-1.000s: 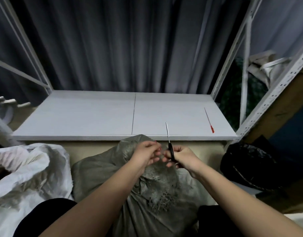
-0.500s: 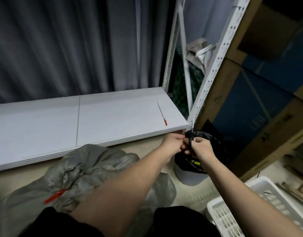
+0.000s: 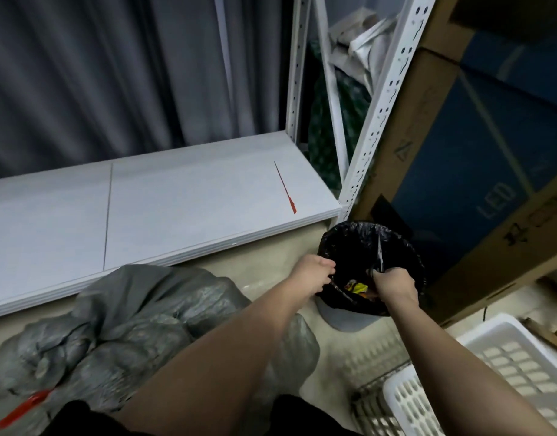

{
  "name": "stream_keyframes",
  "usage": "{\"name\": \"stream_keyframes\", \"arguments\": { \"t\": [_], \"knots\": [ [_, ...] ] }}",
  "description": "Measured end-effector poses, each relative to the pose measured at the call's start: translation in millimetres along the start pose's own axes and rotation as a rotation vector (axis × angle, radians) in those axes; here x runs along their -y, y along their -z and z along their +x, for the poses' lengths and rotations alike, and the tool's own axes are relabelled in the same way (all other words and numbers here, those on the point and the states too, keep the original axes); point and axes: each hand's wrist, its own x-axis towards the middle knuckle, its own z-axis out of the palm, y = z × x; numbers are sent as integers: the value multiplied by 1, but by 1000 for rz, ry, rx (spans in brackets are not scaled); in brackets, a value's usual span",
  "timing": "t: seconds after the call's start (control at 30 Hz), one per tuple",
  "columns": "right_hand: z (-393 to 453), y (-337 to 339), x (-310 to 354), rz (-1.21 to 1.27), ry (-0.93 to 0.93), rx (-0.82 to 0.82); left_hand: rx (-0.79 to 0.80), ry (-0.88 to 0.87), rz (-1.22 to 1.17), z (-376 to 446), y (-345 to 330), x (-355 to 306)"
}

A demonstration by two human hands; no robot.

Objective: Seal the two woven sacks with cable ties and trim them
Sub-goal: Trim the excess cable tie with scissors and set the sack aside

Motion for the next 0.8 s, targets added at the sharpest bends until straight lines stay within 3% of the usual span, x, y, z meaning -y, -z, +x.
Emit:
{"name": "stream_keyframes", "arguments": {
  "t": [0.13,0.27,0.43,0.53,0.67,0.8],
  "knots": [
    [-9,-1,6,-32,74,-59,10,16,8,-5,5,2],
    [-42,-9,50,-93,294,-46,29,-65,-33,-16,7,-9],
    [-72,-34,110,-161,493,20,-242,-182,29,-11,45,-14],
    [-76,-59,141,-189,580,102,-326,-187,-62,-7,82,-21],
    [-62,-96,172,-190,613,227,-426,-191,-15,27,122,-16],
    [-33,-144,185,-145,582,103,-533,-192,166,76,145,-7]
  ]
}}
